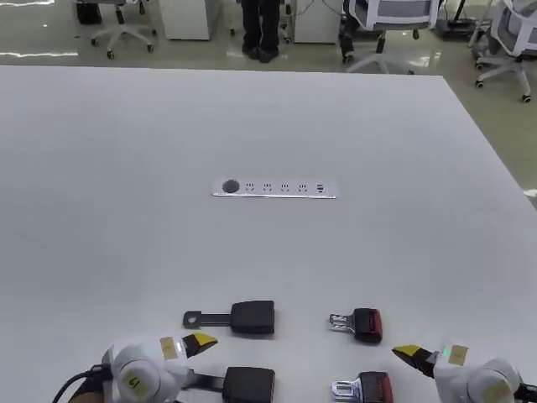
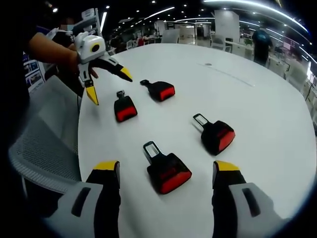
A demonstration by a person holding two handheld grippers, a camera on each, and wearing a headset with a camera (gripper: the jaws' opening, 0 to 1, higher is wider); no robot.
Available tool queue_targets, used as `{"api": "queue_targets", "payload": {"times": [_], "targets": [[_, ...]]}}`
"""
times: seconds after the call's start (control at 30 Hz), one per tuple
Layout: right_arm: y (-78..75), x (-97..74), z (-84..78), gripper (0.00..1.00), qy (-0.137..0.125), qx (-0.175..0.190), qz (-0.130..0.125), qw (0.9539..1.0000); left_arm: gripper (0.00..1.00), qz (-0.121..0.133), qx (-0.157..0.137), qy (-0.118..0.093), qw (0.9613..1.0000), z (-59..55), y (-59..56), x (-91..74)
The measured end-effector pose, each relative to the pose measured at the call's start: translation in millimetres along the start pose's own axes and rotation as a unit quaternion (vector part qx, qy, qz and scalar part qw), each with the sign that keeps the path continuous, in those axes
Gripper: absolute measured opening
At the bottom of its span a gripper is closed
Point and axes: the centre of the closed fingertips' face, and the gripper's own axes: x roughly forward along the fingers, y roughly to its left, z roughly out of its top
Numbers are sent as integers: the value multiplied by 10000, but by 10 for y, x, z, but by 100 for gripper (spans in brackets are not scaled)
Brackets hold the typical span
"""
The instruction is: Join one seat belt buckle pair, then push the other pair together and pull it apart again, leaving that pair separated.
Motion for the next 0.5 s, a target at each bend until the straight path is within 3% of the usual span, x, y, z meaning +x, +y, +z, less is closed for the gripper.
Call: {"api": "queue_targets", "payload": {"times": [0.5], "targets": [[-7,94,-53,64,364,-467,516,9969,64,-555,562,492,9957,-127,-1,256]]}}
